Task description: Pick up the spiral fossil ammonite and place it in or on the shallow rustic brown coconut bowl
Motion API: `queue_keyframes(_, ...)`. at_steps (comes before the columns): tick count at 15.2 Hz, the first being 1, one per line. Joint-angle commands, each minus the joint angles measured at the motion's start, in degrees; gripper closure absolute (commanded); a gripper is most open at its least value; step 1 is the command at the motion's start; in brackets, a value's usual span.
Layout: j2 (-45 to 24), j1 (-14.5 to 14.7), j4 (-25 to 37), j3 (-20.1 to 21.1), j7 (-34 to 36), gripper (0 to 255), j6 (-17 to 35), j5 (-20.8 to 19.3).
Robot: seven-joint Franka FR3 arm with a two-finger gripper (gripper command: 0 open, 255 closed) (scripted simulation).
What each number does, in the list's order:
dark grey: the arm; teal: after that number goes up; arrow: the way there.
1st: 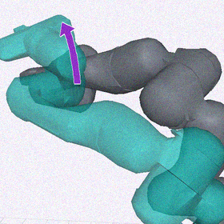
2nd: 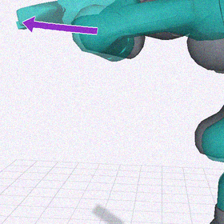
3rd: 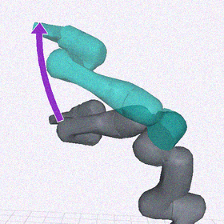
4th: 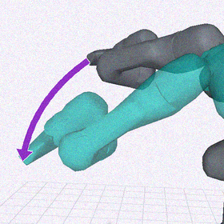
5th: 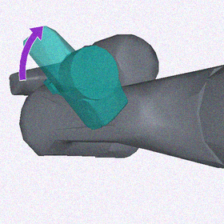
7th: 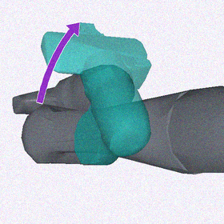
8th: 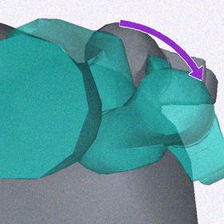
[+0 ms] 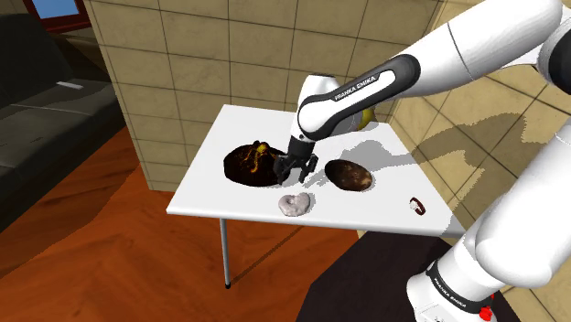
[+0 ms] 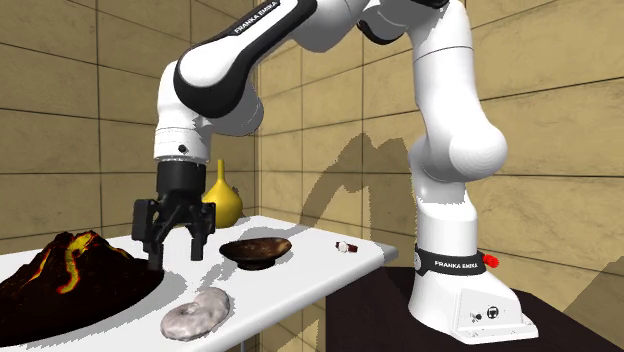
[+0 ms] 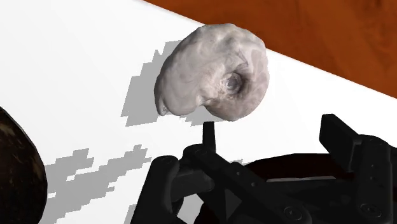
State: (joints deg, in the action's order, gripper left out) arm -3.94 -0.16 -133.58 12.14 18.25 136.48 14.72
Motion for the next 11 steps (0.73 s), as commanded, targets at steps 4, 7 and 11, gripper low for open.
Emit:
queue_keyframes(4,7.6,1.2,-8.9,1.3,-5.8,0,6.5,3.1)
queue_keyframes(7,5.5,1.5,-9.3,1.6,-5.9,0,9.0,3.3)
queue_keyframes(11,3.6,1.7,-9.4,1.8,-5.9,0,11.1,3.4)
